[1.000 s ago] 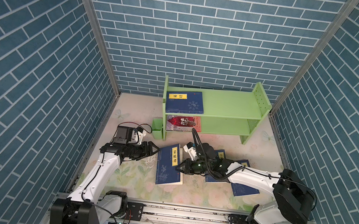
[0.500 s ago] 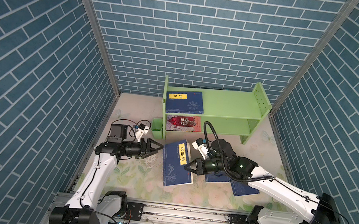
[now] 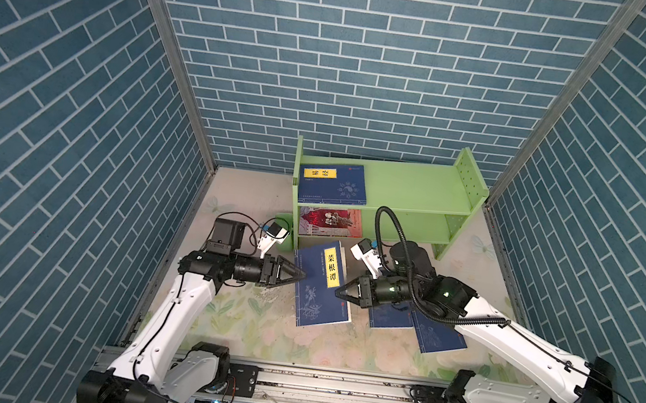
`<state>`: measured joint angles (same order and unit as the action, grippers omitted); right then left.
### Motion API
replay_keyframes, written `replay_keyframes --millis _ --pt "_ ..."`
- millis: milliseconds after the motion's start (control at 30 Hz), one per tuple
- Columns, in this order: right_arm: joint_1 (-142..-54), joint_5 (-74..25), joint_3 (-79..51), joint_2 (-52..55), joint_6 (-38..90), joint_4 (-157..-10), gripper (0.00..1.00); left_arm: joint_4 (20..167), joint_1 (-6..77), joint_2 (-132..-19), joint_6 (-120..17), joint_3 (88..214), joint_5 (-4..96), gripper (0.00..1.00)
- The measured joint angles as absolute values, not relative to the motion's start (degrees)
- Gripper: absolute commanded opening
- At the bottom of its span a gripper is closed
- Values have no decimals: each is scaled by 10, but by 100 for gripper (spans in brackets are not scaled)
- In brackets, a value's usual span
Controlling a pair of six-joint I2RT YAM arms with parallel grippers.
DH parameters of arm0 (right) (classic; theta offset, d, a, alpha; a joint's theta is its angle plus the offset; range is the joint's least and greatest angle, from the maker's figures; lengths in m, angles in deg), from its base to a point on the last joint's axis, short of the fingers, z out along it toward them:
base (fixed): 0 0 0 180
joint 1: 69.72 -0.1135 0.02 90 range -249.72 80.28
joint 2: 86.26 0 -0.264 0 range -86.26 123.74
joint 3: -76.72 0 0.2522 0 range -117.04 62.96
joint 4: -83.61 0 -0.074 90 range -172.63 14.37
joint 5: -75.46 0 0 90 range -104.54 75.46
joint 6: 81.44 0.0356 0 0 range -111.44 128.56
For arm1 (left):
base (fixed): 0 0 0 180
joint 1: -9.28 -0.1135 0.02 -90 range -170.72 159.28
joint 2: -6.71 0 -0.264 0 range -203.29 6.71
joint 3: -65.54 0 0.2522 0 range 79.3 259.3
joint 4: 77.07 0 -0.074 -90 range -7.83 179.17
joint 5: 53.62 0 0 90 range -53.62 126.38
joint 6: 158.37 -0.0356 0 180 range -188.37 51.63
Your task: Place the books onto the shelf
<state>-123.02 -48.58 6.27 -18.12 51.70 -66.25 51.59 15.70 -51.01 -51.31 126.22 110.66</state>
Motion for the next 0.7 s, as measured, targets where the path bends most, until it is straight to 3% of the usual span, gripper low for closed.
replay_keyframes --millis 700 --pt "-1201 -479 40 -226 485 -596 0 395 160 -510 -630 1310 1096 68"
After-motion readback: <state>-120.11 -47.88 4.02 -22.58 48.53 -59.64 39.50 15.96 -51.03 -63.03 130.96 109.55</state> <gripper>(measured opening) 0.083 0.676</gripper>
